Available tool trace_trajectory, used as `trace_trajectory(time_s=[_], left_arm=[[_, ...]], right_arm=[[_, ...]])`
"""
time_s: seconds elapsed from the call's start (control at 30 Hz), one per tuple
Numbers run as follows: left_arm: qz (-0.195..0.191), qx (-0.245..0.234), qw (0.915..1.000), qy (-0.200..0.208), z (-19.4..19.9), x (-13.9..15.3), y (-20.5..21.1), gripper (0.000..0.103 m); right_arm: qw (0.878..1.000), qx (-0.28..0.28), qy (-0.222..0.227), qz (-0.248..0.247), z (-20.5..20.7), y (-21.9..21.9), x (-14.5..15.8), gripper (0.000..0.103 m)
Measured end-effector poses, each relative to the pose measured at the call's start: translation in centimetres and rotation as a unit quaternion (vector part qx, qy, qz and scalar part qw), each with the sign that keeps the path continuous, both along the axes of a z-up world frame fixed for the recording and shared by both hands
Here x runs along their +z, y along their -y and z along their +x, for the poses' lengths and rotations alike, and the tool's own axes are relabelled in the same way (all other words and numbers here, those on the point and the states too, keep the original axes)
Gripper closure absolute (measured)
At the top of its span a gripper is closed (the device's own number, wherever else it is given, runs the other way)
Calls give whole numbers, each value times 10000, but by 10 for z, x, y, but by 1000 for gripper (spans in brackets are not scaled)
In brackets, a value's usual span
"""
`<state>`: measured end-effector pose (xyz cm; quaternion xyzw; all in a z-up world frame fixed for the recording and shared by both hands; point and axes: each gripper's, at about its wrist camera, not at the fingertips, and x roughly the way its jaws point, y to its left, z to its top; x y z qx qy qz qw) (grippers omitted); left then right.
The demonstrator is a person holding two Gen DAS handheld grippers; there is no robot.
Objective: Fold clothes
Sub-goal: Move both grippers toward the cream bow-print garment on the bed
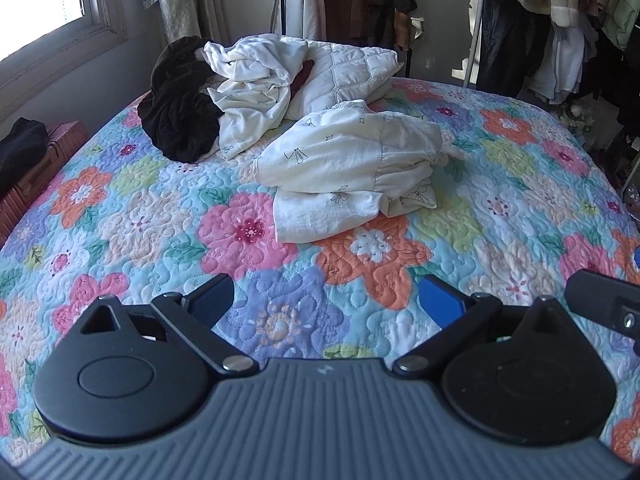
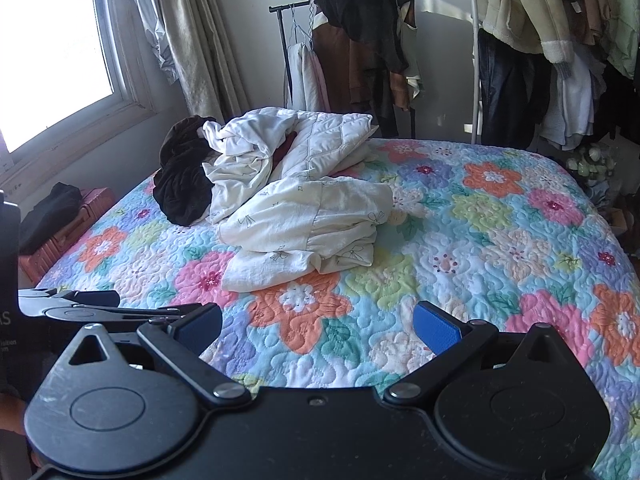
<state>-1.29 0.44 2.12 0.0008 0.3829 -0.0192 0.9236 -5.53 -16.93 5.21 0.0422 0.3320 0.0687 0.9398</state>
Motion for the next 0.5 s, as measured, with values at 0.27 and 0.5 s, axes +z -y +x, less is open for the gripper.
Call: trace_trajectory(time_s=[0.27,0.5], left_arm=[[-137,-137,9998,-32,-15,9,0,2],[-217,-122,9997,-28,-21,10,1,2]], right_arm=[[9999,20,-18,-108,-15,-1,10,0],[9995,178,-3,-267,-20,-7,15,0]])
